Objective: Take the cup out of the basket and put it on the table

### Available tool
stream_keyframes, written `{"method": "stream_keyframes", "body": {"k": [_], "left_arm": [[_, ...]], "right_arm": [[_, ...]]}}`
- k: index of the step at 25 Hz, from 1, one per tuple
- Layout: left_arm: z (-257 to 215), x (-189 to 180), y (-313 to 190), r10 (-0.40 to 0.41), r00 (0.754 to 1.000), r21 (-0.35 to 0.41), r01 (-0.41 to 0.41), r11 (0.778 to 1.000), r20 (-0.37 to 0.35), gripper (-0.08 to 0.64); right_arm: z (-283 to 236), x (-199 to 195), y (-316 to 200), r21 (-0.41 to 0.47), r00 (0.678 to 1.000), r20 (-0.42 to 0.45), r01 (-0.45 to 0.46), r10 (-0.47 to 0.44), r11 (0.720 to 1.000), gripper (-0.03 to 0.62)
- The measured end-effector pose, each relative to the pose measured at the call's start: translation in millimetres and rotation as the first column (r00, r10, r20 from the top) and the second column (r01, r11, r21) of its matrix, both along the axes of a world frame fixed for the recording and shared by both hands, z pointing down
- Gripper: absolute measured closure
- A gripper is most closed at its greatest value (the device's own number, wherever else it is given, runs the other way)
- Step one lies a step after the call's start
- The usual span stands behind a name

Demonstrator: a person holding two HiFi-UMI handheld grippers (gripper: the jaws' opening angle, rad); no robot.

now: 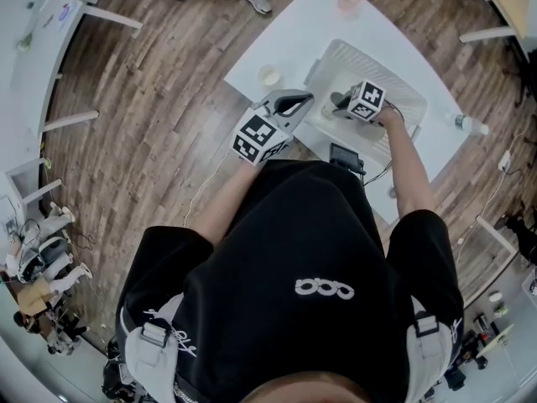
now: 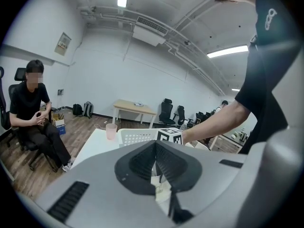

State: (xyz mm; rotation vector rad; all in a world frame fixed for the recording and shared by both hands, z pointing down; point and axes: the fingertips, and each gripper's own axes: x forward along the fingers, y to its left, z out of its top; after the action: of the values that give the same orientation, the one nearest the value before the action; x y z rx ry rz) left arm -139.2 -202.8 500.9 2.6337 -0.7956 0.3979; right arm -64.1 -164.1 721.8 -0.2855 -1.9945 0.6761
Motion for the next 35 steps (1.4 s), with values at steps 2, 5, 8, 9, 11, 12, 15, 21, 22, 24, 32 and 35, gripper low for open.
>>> {"method": "stream_keyframes", "body": {"k": [2, 5, 8, 9, 11, 12, 15, 21, 22, 24, 32, 35], "left_arm": [[-2.6, 1.0, -0.5, 0.008, 1.000, 0.005, -0.008, 1.000, -0.002, 0.551], [-6.5, 3.9, -2.7, 0.019, 1.000, 0.018, -0.019, 1.000, -0.005, 0.551], [-7.1, 7.9, -7.0, 0.035, 0.999, 0.029, -0.035, 0.999, -0.003, 0.551], [-7.3, 8.9, -8.1, 0.041, 0.999, 0.031, -0.041, 0.999, 0.000, 0.551], [-8.9, 11.9, -9.9, 0.051, 0.999, 0.036, -0.052, 0.998, 0.003, 0.551], [-10.1, 14.0, -10.3, 0.056, 0.998, 0.041, -0.056, 0.998, 0.003, 0.551], [-13.9, 22.0, -9.6, 0.068, 0.998, 0.057, -0.068, 0.996, 0.001, 0.551], [-21.6, 42.0, -10.0, 0.116, 0.993, 0.082, -0.116, 0.990, 0.007, 0.551], [-22.9, 46.7, -9.1, 0.127, 0.992, 0.084, -0.127, 0.988, 0.009, 0.551], [-25.7, 57.4, -6.7, 0.152, 0.988, 0.087, -0.152, 0.984, 0.013, 0.551], [-36.7, 106.9, 12.3, 0.234, 0.972, 0.093, -0.235, 0.968, 0.016, 0.551], [-41.0, 132.6, 21.4, 0.279, 0.960, 0.099, -0.279, 0.955, 0.016, 0.551]], "right_arm": [[-6.4, 0.9, -1.4, 0.030, 1.000, 0.011, -0.024, 0.024, 0.999, 0.560], [-28.9, -1.3, -7.2, 0.112, 0.996, 0.060, -0.073, 0.067, 0.991, 0.560], [-62.4, -3.7, -18.0, 0.230, 0.984, 0.127, -0.149, 0.122, 0.962, 0.560], [-75.7, -5.0, -22.2, 0.272, 0.977, 0.157, -0.183, 0.144, 0.945, 0.560], [-104.2, -5.6, -29.7, 0.354, 0.958, 0.214, -0.256, 0.188, 0.900, 0.560], [-116.9, -3.4, -31.5, 0.390, 0.949, 0.235, -0.289, 0.208, 0.874, 0.560], [-149.3, 8.5, -33.4, 0.483, 0.914, 0.300, -0.391, 0.271, 0.784, 0.560], [-222.7, 29.5, -43.3, 0.562, 0.781, 0.498, -0.621, 0.377, 0.546, 0.561], [-230.5, 32.8, -41.9, 0.565, 0.768, 0.515, -0.638, 0.380, 0.523, 0.560], [-241.3, 40.0, -38.7, 0.572, 0.751, 0.537, -0.658, 0.383, 0.489, 0.560], [-265.4, 83.6, -20.0, 0.585, 0.710, 0.571, -0.704, 0.412, 0.402, 0.560], [-270.6, 110.5, -7.7, 0.587, 0.689, 0.576, -0.723, 0.441, 0.363, 0.560]]}}
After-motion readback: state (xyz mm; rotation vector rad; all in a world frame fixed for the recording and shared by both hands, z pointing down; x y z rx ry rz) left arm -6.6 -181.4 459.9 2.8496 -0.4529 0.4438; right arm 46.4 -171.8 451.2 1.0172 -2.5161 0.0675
